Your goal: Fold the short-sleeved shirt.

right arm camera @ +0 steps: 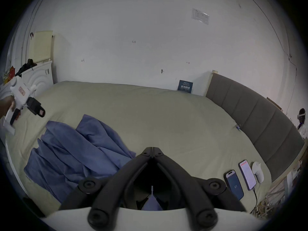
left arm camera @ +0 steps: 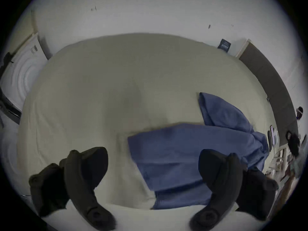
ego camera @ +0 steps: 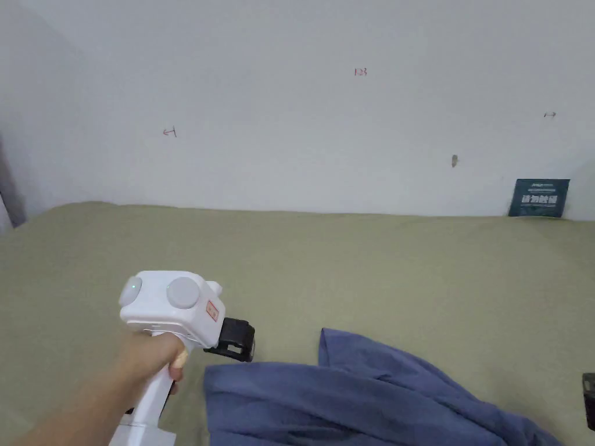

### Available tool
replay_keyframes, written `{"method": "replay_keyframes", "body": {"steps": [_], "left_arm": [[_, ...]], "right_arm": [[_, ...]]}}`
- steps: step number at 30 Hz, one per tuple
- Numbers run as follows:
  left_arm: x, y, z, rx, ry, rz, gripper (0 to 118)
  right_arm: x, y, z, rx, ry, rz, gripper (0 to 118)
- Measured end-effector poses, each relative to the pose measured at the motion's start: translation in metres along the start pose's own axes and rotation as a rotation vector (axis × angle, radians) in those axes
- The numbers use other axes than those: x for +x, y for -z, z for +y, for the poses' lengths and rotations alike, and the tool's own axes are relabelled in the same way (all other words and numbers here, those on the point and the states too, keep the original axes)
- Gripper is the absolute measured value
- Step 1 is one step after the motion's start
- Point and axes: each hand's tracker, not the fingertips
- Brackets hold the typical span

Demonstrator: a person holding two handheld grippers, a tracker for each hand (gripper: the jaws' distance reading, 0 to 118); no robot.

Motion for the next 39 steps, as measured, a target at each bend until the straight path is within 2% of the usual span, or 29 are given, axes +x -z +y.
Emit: {"method": "replay_keyframes", "body": {"steps": [3,5,6,7,9,10,11,12,13,14,15,16,18,19,23,24,25,27,30,39], "left_arm": [[-0.005,0.041,0.001,-0.104,-0.125,-0.031,113],[-0.007,0.055,-0.008,-0.113,-0.167,-0.064,103],[-0.007,0.056,-0.012,-0.105,-0.176,-0.091,91],[-0.006,0.058,-0.015,-0.092,-0.189,-0.114,68],[-0.006,0.06,-0.018,-0.092,-0.181,-0.117,9],[-0.004,0.062,-0.02,-0.087,-0.171,-0.111,4],[-0.002,0.063,-0.024,-0.083,-0.162,-0.117,4],[-0.003,0.064,-0.025,-0.077,-0.168,-0.138,4],[0.001,0.059,-0.03,-0.089,-0.176,-0.169,4],[0.001,0.06,-0.032,-0.09,-0.18,-0.169,4],[0.003,0.059,-0.034,-0.08,-0.177,-0.167,4],[0.003,0.055,-0.035,-0.065,-0.174,-0.165,4],[0.003,0.049,-0.036,-0.05,-0.183,-0.171,4],[0.002,0.047,-0.036,-0.048,-0.193,-0.182,4],[0.003,0.035,-0.034,-0.03,-0.194,-0.201,4],[0.004,0.033,-0.034,-0.029,-0.192,-0.2,4],[0.001,0.033,-0.029,-0.023,-0.189,-0.193,4],[0.003,0.03,-0.03,-0.013,-0.188,-0.197,3],[0.001,0.024,-0.027,0.013,-0.191,-0.202,3],[-0.013,-0.017,-0.012,0.134,-0.203,-0.208,3]], "right_arm": [[0.005,0.002,-0.006,-0.016,0.011,0.011,0],[0.009,0.005,-0.011,-0.027,0.008,0.013,0],[0.011,0.006,-0.013,-0.033,0.006,0.014,0],[0.013,0.007,-0.016,-0.039,0.003,0.014,0],[0.018,0.012,-0.02,-0.055,0.008,0.014,0],[0.022,0.014,-0.023,-0.068,0.025,0.025,3],[0.025,0.016,-0.027,-0.085,0.068,0.062,12],[0.028,0.018,-0.03,-0.097,0.102,0.109,28],[0.031,0.018,-0.034,-0.115,0.123,0.14,60],[0.032,0.018,-0.037,-0.134,0.129,0.163,87],[0.032,0.019,-0.04,-0.168,0.12,0.198,106],[0.032,0.021,-0.042,-0.209,0.1,0.229,106],[0.025,0.023,-0.05,-0.241,0.061,0.277,116],[0.022,0.024,-0.052,-0.248,0.037,0.3,116],[0.002,0.046,-0.068,-0.327,-0.084,0.243,115],[-0.001,0.05,-0.073,-0.341,-0.109,0.222,110],[-0.004,0.052,-0.074,-0.349,-0.136,0.206,81],[-0.004,0.054,-0.073,-0.369,-0.12,0.218,1],[-0.001,0.043,-0.076,-0.345,-0.06,0.226,1],[0.003,0.021,-0.039,-0.237,0.048,0.235,1]]}}
